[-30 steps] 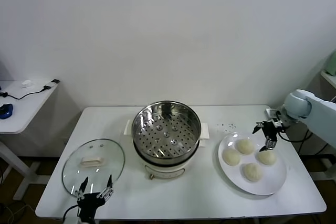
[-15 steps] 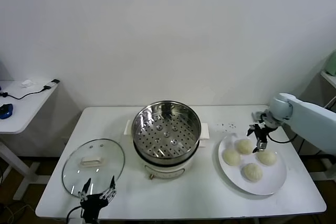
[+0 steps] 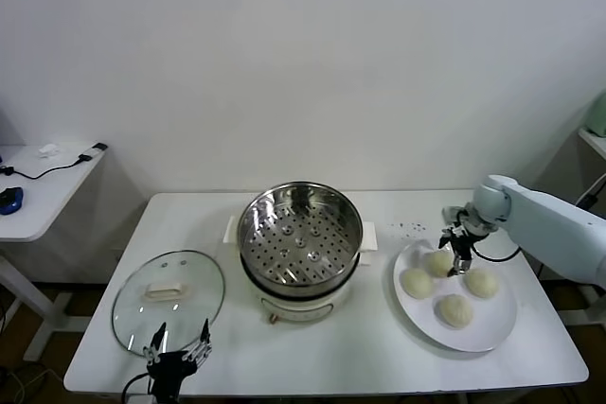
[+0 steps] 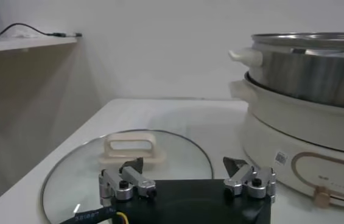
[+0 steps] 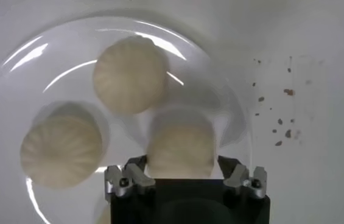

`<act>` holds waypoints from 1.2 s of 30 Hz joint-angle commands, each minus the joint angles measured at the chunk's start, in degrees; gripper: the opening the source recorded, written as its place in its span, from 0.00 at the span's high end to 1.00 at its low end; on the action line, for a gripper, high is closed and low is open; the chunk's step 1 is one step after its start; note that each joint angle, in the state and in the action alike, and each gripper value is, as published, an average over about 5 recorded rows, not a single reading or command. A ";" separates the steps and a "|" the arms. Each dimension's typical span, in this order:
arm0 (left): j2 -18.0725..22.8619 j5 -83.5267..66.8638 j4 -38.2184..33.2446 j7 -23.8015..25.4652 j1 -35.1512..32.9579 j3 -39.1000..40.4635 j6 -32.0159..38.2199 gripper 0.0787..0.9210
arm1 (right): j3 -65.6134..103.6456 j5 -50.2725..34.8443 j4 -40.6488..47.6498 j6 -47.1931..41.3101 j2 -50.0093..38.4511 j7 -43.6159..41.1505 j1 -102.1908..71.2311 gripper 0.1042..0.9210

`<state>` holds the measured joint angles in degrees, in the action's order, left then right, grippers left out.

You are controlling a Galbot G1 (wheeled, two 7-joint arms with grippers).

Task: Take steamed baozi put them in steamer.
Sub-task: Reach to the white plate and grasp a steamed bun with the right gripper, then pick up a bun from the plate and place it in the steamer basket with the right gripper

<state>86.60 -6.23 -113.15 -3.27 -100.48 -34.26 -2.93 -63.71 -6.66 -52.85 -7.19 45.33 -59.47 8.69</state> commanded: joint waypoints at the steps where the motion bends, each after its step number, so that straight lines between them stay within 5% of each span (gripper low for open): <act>1: 0.16 0.63 -0.54 -0.17 -0.28 0.05 0.09 0.12 | -0.28 0.22 -2.40 -0.28 -1.06 -0.48 1.78 0.32; 9: -0.63 0.76 -1.85 -0.36 -1.14 0.28 0.34 0.12 | -12.33 -1.84 -13.39 5.93 -3.68 -5.48 26.00 0.35; 15: -0.94 1.11 -2.94 -0.30 -1.33 1.70 0.41 0.12 | -18.93 -8.08 -19.16 14.52 5.81 -8.51 45.26 0.35; 22: -0.24 3.03 -2.96 -0.28 -1.33 3.89 0.11 0.12 | -18.86 -16.20 -28.62 23.82 18.93 -5.08 48.80 0.35; 28: 0.55 4.50 -2.54 -0.61 -1.82 4.73 0.47 0.12 | -20.15 -6.69 -27.71 38.28 26.94 -0.75 41.28 0.34; 36: 1.01 6.10 -1.73 -1.37 -2.65 5.40 1.49 0.12 | -14.52 14.41 -9.63 50.18 31.96 2.66 26.82 0.34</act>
<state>87.25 -1.94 -115.11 -4.29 -102.69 -29.71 -2.03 -80.22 -6.91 -71.71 28.25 68.90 -60.11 43.34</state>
